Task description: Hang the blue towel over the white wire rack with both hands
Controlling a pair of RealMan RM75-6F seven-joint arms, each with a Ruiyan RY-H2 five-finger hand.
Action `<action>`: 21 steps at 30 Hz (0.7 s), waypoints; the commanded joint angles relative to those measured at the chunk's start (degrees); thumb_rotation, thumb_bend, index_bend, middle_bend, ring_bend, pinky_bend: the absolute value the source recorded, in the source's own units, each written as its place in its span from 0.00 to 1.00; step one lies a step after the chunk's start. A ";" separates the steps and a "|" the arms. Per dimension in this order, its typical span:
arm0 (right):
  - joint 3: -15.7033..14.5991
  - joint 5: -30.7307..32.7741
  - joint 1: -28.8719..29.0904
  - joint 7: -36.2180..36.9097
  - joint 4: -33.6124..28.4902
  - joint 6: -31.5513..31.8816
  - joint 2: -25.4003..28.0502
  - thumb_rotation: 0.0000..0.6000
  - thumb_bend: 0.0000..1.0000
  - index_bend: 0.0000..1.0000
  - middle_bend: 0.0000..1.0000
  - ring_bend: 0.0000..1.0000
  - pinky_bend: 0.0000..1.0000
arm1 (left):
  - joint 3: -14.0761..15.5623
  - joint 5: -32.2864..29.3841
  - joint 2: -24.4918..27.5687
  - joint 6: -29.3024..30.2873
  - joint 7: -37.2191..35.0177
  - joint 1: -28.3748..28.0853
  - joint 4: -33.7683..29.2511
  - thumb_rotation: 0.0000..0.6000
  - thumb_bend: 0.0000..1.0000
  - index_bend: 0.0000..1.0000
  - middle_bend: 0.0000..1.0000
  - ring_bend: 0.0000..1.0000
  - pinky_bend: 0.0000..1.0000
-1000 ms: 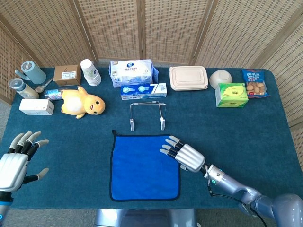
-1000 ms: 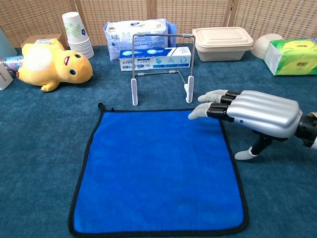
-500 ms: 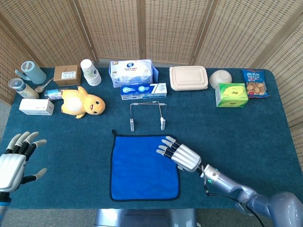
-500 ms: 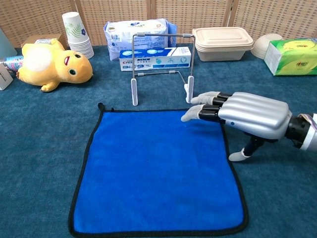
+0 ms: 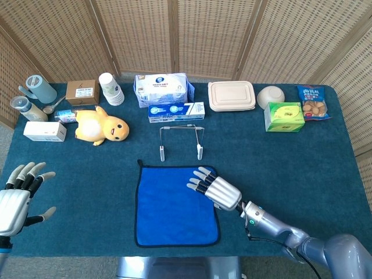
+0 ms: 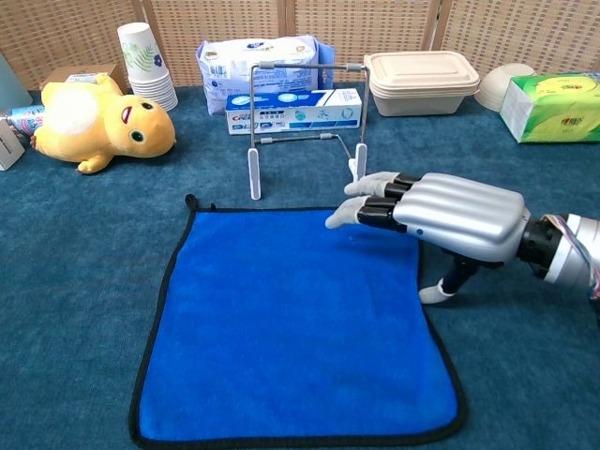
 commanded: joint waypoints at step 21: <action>1.01 1.57 0.90 -1.43 0.50 -0.26 -3.05 1.00 0.33 0.16 0.16 0.01 0.08 | 0.26 0.25 0.19 0.65 -2.32 0.64 0.98 1.00 0.26 0.23 0.12 0.06 0.00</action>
